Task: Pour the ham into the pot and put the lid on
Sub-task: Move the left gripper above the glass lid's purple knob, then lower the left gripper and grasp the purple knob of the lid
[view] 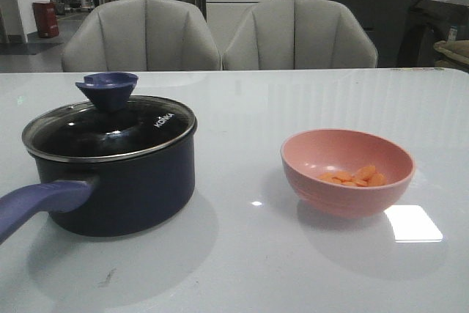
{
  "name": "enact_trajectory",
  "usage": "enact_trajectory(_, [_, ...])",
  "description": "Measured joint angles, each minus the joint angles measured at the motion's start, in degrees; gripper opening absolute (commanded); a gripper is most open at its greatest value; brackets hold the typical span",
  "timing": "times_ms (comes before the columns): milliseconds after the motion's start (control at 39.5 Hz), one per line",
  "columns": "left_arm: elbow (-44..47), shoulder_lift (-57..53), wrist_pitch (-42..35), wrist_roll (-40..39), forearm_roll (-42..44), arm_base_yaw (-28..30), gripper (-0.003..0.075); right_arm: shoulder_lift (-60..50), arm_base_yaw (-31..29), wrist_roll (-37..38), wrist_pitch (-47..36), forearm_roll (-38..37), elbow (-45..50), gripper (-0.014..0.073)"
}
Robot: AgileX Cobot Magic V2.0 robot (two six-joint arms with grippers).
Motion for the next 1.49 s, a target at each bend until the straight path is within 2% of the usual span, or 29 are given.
enact_trajectory(228, [-9.2, 6.9, 8.6, 0.2, 0.0, -0.4, 0.0589, 0.0, 0.0, 0.0, 0.0, 0.0, 0.0, 0.0151])
enact_trajectory(405, [-17.3, 16.9, 15.3, 1.3, 0.0, -4.0, 0.0589, 0.0, 0.0, 0.0, 0.0, 0.0, 0.0, 0.0151])
enact_trajectory(658, [-29.1, 30.1, 17.7, 0.5, -2.5, -10.9, 0.0589, 0.0, 0.0, 0.0, 0.0, 0.0, 0.0, 0.0151])
enact_trajectory(860, [-38.1, 41.7, 22.6, -2.6, -2.8, -15.9, 0.0589, 0.0, 0.0, 0.0, 0.0, 0.0, 0.0, 0.0151])
enact_trajectory(1139, [-48.5, 55.2, 28.8, -5.6, -2.6, -19.2, 0.0588, 0.0, 0.0, 0.0, 0.0, 0.0, 0.0, 0.0151])
enact_trajectory(1493, [-60.3, 67.2, 35.0, -10.3, 0.5, -22.3, 0.0587, 0.0, 0.0, 0.0, 0.0, 0.0, 0.0, 0.0151])
